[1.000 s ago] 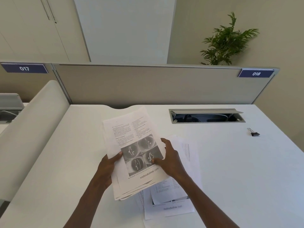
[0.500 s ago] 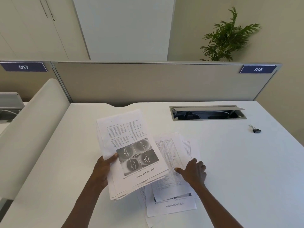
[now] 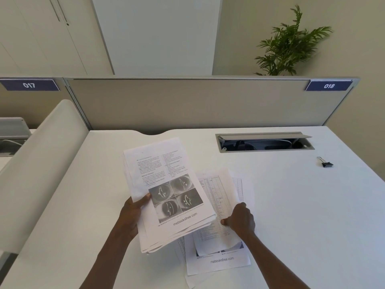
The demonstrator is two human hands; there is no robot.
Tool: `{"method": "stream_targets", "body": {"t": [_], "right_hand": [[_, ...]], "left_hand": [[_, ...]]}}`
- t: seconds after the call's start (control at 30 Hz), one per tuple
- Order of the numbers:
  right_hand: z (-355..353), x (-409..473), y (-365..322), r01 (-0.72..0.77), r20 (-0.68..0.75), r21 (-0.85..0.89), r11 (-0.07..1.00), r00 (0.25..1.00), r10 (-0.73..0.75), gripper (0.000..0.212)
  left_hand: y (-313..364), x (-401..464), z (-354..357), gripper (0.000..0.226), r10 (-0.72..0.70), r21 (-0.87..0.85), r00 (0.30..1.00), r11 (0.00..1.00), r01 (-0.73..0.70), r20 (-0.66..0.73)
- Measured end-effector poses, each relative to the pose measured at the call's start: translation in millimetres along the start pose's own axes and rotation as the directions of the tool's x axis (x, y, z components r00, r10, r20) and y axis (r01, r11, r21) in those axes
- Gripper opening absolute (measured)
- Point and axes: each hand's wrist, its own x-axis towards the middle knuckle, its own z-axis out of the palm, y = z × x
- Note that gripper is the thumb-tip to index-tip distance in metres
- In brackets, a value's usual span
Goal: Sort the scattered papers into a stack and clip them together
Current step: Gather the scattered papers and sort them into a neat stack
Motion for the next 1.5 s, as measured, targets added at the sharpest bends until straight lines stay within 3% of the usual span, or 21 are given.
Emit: {"method": "stream_targets", "body": {"t": [0.2,0.37,0.6,0.9,1.07,1.27,1.5], "right_hand": [[0.9,-5.5,0.5,0.002,0.016,0.088,0.996,1.0,-0.003,0.05],[-12.3,-4.2,3.0,0.026,-0.056,0.227,0.973,0.998,-0.013,0.037],[-70.2,0.3,-9.8,0.192,-0.219,0.253,0.948,0.966,-0.137,0.027],[-153.6,-36.8,-50.0,0.433,-0.406,0.21,0.877,0.854,-0.324,0.024],[-162.4,-48.6,-68.4,0.471,-0.324,0.394,0.789,0.875,-0.36,0.031],[-131.3,-40.9,-74.2,0.329,-0.107,0.644,0.691,0.932,-0.345,0.038],[-92.1,-29.8,-67.9,0.274,0.003,0.647,0.711,0.932,-0.362,0.034]], "left_hand": [[0.0,-1.3,-2.5,0.022,0.01,0.022,1.0,1.0,-0.01,0.005],[1.4,4.6,-11.4,0.024,0.008,0.051,1.0,0.999,-0.007,-0.009],[3.4,9.0,-17.3,0.022,0.034,0.109,0.998,0.994,-0.028,-0.057],[4.5,9.4,-12.9,0.018,0.072,0.184,0.993,0.982,-0.054,-0.094],[1.9,3.0,1.3,0.02,0.034,0.147,0.998,0.989,-0.026,-0.053],[-0.7,-4.1,18.7,0.024,-0.013,0.107,1.0,0.994,0.011,0.018],[10.6,-12.3,33.6,0.039,-0.027,0.043,0.996,0.999,0.024,0.08]]}}
